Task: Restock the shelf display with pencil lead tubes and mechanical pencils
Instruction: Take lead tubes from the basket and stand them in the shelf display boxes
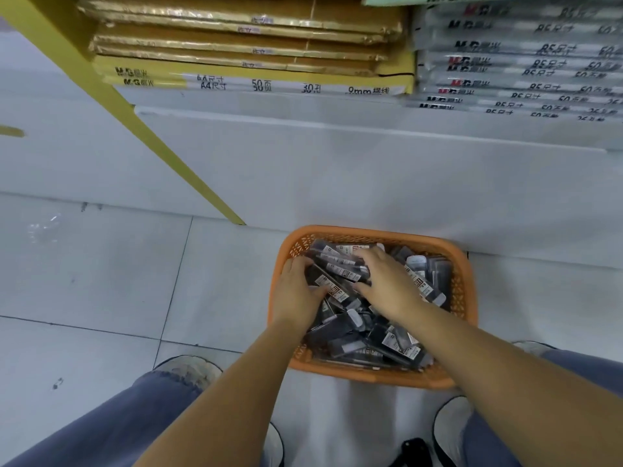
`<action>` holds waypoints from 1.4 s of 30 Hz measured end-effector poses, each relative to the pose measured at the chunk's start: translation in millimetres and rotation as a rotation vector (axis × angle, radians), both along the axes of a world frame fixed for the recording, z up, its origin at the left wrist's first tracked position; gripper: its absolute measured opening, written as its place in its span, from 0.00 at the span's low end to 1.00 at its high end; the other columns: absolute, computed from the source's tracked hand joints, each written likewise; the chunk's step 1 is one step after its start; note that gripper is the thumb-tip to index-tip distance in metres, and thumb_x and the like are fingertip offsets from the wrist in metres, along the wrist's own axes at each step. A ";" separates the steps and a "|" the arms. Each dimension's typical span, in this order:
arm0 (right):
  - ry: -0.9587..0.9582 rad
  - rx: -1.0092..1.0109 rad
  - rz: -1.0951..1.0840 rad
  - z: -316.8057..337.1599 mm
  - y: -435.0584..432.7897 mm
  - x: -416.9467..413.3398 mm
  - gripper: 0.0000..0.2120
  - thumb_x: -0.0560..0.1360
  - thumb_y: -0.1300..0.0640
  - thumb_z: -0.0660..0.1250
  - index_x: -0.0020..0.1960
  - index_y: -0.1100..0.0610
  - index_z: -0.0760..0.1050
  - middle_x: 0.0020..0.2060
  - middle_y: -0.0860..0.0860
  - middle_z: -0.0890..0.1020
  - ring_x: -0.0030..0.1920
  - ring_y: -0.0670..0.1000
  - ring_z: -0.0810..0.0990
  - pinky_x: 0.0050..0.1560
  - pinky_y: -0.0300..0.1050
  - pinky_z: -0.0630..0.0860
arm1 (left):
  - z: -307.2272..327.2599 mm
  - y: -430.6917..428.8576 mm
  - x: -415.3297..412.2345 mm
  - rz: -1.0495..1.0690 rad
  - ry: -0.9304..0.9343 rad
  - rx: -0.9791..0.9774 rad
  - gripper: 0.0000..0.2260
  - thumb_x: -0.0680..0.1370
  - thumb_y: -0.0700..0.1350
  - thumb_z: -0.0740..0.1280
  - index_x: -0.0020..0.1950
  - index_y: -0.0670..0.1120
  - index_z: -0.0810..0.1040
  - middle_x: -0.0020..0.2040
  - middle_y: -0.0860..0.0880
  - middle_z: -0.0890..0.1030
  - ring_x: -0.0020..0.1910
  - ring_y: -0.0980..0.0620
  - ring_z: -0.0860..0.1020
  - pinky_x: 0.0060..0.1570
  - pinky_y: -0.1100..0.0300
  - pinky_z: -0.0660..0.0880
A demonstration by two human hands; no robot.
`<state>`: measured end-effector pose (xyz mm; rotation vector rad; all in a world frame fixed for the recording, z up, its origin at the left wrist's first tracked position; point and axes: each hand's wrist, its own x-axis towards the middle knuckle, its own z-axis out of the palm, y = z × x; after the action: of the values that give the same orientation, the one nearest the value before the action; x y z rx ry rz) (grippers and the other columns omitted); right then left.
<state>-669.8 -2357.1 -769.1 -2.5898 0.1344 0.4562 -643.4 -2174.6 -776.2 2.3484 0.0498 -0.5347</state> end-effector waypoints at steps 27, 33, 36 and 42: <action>0.173 0.495 -0.368 73.3 -48.6 -4.5 0.12 0.77 0.58 0.69 0.57 0.44 0.75 0.41 0.42 0.86 0.41 0.40 0.84 0.38 0.34 0.79 | 54.0 31.5 7.4 0.508 0.261 -0.627 0.07 0.77 0.33 0.71 0.47 0.41 0.74 0.47 0.34 0.84 0.43 0.38 0.84 0.49 0.45 0.81; 0.176 0.575 -0.283 146.4 -66.3 -7.8 0.09 0.77 0.64 0.68 0.54 0.53 0.78 0.43 0.55 0.86 0.41 0.50 0.86 0.41 0.38 0.81 | 103.8 20.8 5.8 0.413 0.301 -0.762 0.09 0.79 0.32 0.68 0.54 0.41 0.70 0.54 0.35 0.83 0.49 0.37 0.83 0.54 0.41 0.76; 0.222 0.541 -0.146 190.2 -61.4 -8.1 0.07 0.77 0.63 0.68 0.53 0.53 0.78 0.43 0.57 0.85 0.42 0.56 0.85 0.46 0.45 0.82 | 140.8 5.3 2.8 0.224 0.359 -0.781 0.14 0.81 0.33 0.64 0.65 0.42 0.76 0.59 0.41 0.83 0.57 0.44 0.82 0.62 0.47 0.77; 0.124 0.479 0.003 279.3 -57.1 -9.2 0.05 0.76 0.62 0.69 0.52 0.57 0.78 0.40 0.56 0.83 0.37 0.49 0.81 0.41 0.40 0.77 | 228.1 -11.9 -0.5 -0.005 0.350 -0.815 0.09 0.83 0.37 0.63 0.58 0.43 0.81 0.51 0.44 0.86 0.49 0.48 0.81 0.49 0.53 0.78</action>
<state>-679.0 -2414.2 -489.8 -2.0941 0.0537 0.5718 -643.9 -2186.4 -548.1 1.4509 -0.0129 -0.7857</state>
